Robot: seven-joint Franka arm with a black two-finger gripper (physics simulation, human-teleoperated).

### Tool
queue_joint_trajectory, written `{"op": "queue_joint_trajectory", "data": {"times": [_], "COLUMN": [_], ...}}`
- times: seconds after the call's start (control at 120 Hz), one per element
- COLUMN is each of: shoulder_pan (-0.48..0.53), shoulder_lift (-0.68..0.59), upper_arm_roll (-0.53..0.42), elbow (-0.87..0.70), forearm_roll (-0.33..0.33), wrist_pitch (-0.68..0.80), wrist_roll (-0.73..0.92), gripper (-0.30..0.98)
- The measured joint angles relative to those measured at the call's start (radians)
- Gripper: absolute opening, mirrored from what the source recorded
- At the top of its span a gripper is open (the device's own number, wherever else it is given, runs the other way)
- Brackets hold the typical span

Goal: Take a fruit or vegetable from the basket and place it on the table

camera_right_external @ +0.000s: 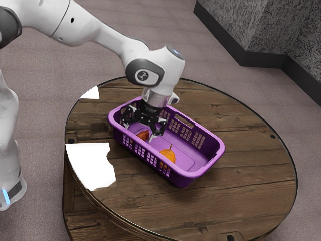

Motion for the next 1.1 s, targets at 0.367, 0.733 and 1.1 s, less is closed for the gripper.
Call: {"op": "queue_joint_trajectory", "data": {"times": [0.367,0.733,1.1], "shoulder_pan": [0.002,0.020,0.031], "shoulder_lift": [0.001,0.009,0.021], "upper_arm_roll": [0.006,0.009,0.008], "elbow": [-0.015,-0.021,-0.021], "forearm_roll": [0.002,0.026,0.030], "wrist_pitch": [0.041,0.089,0.132], "wrist_roll": [-0.003,-0.003,-0.002], "gripper": [0.69,0.69,0.47]}}
